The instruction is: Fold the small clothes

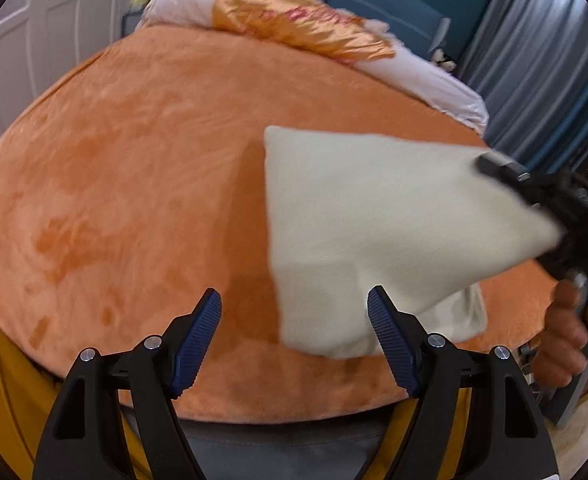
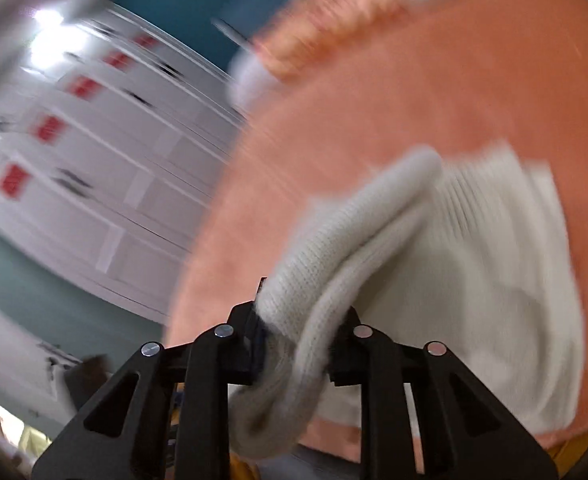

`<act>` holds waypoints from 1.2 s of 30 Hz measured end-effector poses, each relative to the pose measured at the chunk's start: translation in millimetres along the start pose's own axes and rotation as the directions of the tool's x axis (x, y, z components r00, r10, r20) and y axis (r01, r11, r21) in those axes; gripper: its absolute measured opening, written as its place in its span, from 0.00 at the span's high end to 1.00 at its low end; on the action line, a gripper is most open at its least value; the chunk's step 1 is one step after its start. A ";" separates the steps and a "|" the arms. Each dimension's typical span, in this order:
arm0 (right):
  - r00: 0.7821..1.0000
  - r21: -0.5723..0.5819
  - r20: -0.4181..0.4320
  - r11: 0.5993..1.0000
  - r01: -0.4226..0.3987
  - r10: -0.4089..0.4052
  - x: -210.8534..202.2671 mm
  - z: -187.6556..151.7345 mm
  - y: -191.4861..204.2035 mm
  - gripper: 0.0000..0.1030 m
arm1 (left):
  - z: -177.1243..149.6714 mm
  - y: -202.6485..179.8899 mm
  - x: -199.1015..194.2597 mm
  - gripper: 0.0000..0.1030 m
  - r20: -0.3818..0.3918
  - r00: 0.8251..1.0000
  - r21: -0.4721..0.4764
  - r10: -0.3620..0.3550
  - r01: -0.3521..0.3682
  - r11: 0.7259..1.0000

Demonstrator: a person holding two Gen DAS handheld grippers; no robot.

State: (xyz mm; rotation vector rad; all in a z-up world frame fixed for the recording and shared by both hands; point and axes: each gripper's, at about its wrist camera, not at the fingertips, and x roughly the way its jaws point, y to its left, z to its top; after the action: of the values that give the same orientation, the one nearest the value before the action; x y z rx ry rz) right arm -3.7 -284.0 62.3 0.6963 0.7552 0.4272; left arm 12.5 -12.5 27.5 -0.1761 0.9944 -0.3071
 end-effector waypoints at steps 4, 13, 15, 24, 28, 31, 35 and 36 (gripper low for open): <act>0.984 0.068 -0.028 0.982 0.176 -0.174 -12.1 -12.0 -70.6 0.79 | 2.9 -19.7 10.8 0.29 -0.022 0.999 0.028 -0.044 0.044 0.999; 0.959 0.273 -0.101 0.919 0.284 -0.266 -11.9 -52.4 -142.3 0.73 | -0.5 -68.0 51.1 0.29 -0.064 0.998 0.172 0.012 -0.001 0.985; 0.952 0.247 -0.098 0.919 0.307 -0.291 -20.2 -49.7 -132.9 0.71 | -2.9 -73.2 63.7 0.29 -0.077 0.996 0.201 0.048 -0.031 0.979; 0.950 0.209 -0.030 0.927 0.311 -0.312 -52.0 -50.3 -118.1 0.49 | -15.7 -61.8 94.8 0.24 -0.140 0.984 0.207 0.107 -0.077 0.975; 0.937 0.117 -0.090 0.930 0.347 -0.338 -19.1 -45.7 -115.0 0.49 | -19.3 -57.9 101.7 0.22 -0.158 0.979 0.216 0.129 -0.094 0.972; 0.928 0.060 -0.133 0.932 0.358 -0.348 -0.4 -45.4 -108.4 0.79 | -21.2 -58.5 102.6 0.22 -0.145 0.978 0.238 0.149 -0.112 0.965; 0.974 0.081 -0.017 0.971 0.226 -0.226 -43.9 -41.5 -84.0 0.83 | -18.1 -61.6 80.4 0.28 -0.112 0.987 0.230 0.120 -0.091 0.969; 0.978 0.082 0.020 0.975 0.205 -0.208 -59.1 -44.0 -78.0 0.83 | -14.7 -63.6 67.0 0.29 -0.090 0.992 0.220 0.083 -0.061 0.974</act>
State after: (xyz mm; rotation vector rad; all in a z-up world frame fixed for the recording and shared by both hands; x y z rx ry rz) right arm -67.0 -354.7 12.1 0.6888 0.8125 0.1983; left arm 23.0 -94.8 -15.6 0.0740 1.0553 -0.3581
